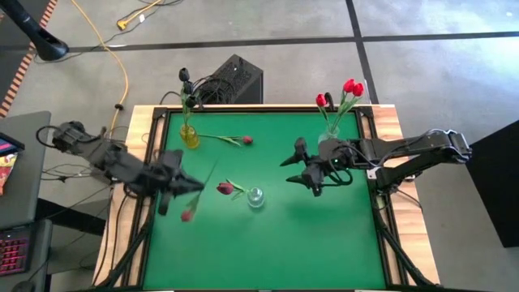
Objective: Sort flowers into vase by color
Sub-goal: Put the bottom dark red tulip into the bottom transparent vase
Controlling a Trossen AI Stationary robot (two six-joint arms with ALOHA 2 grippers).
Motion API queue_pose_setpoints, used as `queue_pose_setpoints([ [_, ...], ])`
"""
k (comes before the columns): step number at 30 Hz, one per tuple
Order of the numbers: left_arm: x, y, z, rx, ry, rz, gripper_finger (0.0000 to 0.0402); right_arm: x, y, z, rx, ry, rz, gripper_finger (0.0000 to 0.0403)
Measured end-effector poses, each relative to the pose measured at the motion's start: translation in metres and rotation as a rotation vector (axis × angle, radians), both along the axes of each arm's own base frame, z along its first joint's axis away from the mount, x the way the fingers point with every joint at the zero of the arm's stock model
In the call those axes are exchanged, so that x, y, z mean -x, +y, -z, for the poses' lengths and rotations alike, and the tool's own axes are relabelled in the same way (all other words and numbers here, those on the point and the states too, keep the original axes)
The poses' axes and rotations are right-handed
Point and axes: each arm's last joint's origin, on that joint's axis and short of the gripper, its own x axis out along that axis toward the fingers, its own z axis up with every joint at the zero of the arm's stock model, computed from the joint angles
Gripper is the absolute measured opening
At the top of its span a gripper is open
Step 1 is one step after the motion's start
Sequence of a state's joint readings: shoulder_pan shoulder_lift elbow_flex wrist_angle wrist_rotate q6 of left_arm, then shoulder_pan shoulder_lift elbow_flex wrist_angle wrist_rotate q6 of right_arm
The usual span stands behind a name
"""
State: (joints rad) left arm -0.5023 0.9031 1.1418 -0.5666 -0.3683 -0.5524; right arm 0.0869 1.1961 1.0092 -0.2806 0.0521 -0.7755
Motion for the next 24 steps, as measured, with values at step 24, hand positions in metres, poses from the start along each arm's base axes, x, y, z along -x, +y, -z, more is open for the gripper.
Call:
queue_pose_setpoints([
  [24,-0.03,0.101,0.036,0.287,0.362,-0.331,0.0,-0.066,-0.022,-0.003,0.881,-0.384,0.038,0.0286],
])
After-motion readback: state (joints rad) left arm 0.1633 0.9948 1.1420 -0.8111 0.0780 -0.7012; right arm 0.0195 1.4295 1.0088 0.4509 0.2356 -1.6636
